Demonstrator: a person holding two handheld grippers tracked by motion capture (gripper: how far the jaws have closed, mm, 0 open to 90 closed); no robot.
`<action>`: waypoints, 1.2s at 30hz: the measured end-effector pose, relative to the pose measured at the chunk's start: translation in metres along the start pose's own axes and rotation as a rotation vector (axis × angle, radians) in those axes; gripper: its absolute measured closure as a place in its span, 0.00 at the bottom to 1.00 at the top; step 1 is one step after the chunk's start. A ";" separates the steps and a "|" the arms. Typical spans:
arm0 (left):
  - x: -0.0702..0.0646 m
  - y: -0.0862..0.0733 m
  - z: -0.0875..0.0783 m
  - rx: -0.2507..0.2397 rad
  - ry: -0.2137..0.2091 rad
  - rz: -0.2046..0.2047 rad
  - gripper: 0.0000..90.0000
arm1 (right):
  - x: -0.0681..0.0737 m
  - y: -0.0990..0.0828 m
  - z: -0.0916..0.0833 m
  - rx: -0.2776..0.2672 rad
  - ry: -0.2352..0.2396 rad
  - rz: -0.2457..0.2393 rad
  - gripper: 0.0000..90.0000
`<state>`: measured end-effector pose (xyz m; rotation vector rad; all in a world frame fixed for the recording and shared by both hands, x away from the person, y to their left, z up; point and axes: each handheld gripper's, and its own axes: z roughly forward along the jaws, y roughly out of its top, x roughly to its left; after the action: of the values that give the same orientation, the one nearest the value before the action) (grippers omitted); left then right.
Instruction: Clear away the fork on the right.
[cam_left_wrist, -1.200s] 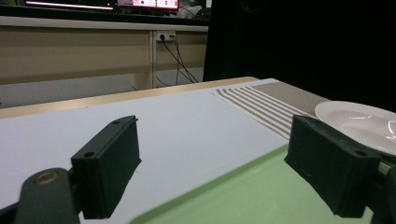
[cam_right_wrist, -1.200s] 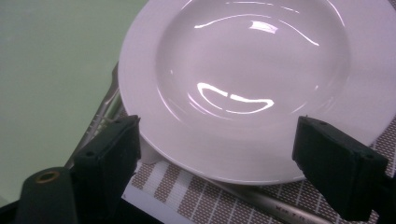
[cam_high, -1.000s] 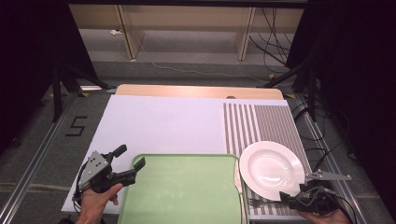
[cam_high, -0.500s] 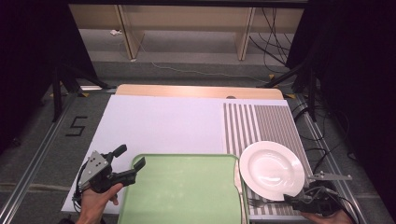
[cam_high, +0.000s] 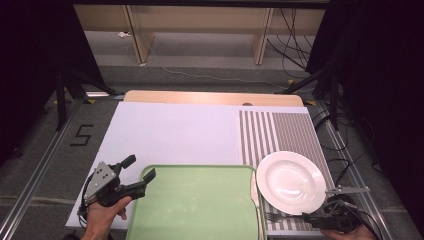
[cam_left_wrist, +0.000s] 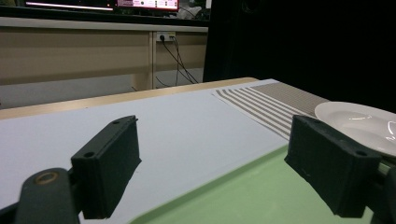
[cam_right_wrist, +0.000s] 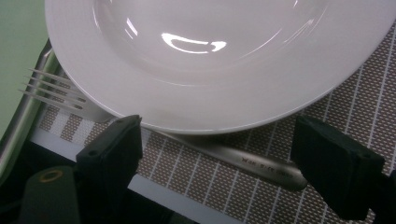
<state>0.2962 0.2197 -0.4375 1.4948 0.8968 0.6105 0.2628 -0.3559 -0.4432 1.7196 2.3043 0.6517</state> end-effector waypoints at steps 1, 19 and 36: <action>0.000 0.000 0.000 -0.001 0.000 -0.001 0.18 | -0.002 -0.001 0.003 -0.025 0.061 -0.002 0.20; -0.001 0.000 0.000 -0.001 0.001 0.001 0.18 | 0.005 -0.001 0.014 0.075 0.061 -0.085 0.24; 0.000 0.000 0.001 0.003 -0.002 0.002 0.18 | 0.009 0.002 0.014 0.095 0.046 -0.071 0.28</action>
<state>0.2964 0.2190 -0.4380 1.4984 0.8950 0.6093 0.2678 -0.3435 -0.4539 1.6705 2.4524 0.5825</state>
